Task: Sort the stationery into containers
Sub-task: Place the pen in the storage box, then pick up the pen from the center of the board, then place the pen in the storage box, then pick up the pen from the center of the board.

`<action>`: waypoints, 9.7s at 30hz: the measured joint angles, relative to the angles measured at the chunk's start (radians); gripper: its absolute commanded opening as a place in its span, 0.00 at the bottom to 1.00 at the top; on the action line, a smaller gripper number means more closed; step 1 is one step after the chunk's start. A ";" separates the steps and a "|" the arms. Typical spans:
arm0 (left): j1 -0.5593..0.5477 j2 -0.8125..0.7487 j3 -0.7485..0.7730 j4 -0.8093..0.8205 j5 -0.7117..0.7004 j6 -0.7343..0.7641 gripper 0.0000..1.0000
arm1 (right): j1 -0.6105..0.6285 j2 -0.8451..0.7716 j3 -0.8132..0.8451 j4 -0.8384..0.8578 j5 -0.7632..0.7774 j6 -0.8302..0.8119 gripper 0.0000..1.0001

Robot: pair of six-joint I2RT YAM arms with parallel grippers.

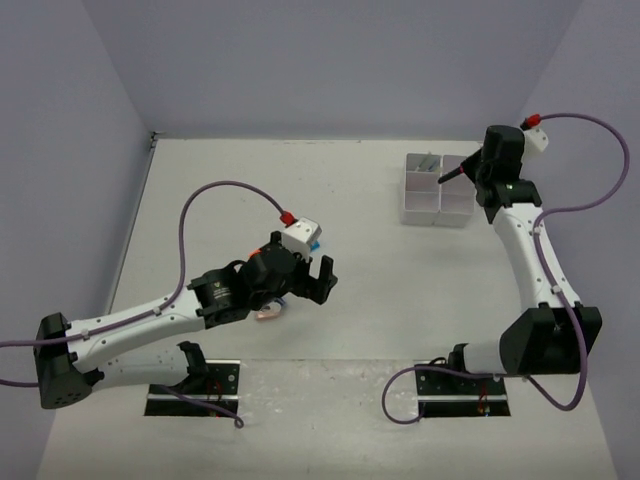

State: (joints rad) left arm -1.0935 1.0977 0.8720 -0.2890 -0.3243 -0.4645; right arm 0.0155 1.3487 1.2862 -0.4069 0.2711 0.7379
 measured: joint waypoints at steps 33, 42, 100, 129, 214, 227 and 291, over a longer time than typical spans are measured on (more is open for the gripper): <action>0.000 -0.179 -0.063 -0.193 -0.031 -0.047 1.00 | -0.003 0.446 0.134 0.240 0.502 0.180 0.32; 0.011 -0.104 0.001 -0.228 -0.083 -0.036 1.00 | -0.004 0.464 0.145 0.234 0.482 0.164 0.67; 0.219 0.272 0.124 0.099 0.543 0.266 0.00 | 0.410 -0.406 -0.642 0.271 -0.716 0.028 0.58; 0.222 0.275 0.126 0.147 0.643 0.260 1.00 | 0.469 -0.307 -0.509 0.238 -0.553 0.026 0.00; 0.707 0.810 0.391 -0.343 0.248 0.195 0.43 | 0.292 -0.360 -0.381 0.231 -0.594 -0.154 0.99; 0.678 0.871 0.472 -0.345 0.221 0.178 0.00 | 0.294 -0.435 -0.503 0.304 -0.679 -0.137 0.99; 0.427 -0.022 0.019 0.218 0.576 -0.220 1.00 | 0.650 -0.452 -0.365 -0.112 -0.465 -0.336 0.00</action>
State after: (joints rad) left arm -0.6661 1.0755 0.8914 -0.0713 0.2517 -0.6842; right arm 0.6660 0.8966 0.9214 -0.5185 -0.1937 0.4017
